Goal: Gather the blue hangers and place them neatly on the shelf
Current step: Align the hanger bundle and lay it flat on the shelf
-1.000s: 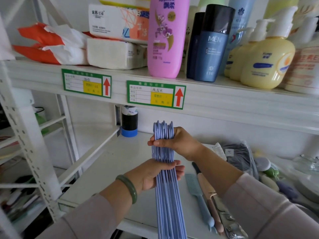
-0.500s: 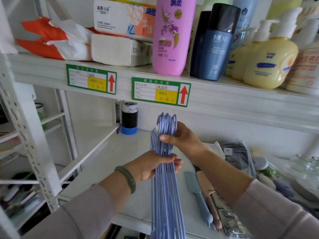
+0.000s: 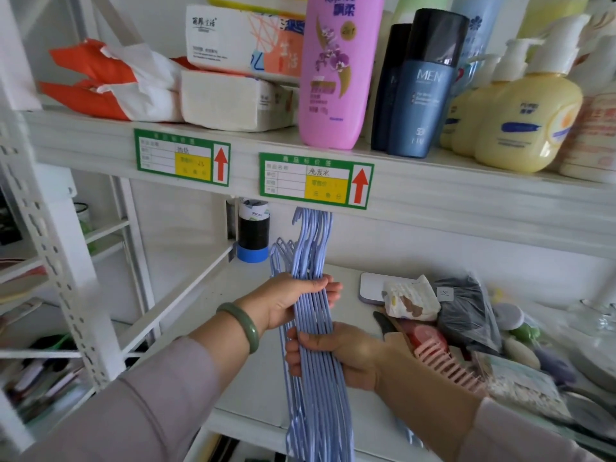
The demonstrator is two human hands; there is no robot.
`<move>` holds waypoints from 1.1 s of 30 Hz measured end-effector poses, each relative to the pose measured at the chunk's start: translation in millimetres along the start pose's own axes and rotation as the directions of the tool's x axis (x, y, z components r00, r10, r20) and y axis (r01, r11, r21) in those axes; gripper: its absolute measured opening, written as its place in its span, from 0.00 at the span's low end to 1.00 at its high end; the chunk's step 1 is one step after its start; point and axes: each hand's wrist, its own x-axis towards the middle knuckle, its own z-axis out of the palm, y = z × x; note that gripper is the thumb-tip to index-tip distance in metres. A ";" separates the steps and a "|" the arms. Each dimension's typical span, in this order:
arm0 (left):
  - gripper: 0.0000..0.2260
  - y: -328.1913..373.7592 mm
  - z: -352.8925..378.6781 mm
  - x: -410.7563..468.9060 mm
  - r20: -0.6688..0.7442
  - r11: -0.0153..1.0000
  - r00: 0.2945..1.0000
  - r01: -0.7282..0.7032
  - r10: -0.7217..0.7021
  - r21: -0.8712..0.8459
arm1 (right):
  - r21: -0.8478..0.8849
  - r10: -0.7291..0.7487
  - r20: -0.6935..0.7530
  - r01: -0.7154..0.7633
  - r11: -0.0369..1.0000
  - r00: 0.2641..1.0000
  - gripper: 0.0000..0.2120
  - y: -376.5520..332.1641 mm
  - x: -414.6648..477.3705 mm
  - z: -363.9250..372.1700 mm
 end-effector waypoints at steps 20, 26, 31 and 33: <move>0.18 -76.3 -13.1 9.8 -0.304 0.971 0.923 0.211 -0.235 -0.109 | 0.039 -0.153 0.041 0.152 0.988 0.987 0.04 -32.2 19.0 -13.2; 0.10 -69.2 -30.6 19.5 -0.445 0.911 0.886 0.283 -0.128 0.301 | -0.026 -0.024 -0.319 0.017 1.000 0.947 0.07 -27.8 22.0 -27.9; 0.08 -56.8 -50.0 28.4 -0.477 0.649 0.870 0.436 -0.127 0.623 | -0.305 -0.099 -0.687 -0.161 0.939 0.720 0.08 -7.6 45.3 -29.5; 0.13 -51.7 -47.1 29.2 -0.514 0.355 0.852 0.514 -0.104 0.781 | -0.417 -0.130 -0.700 -0.254 0.872 0.702 0.10 5.6 56.5 -30.7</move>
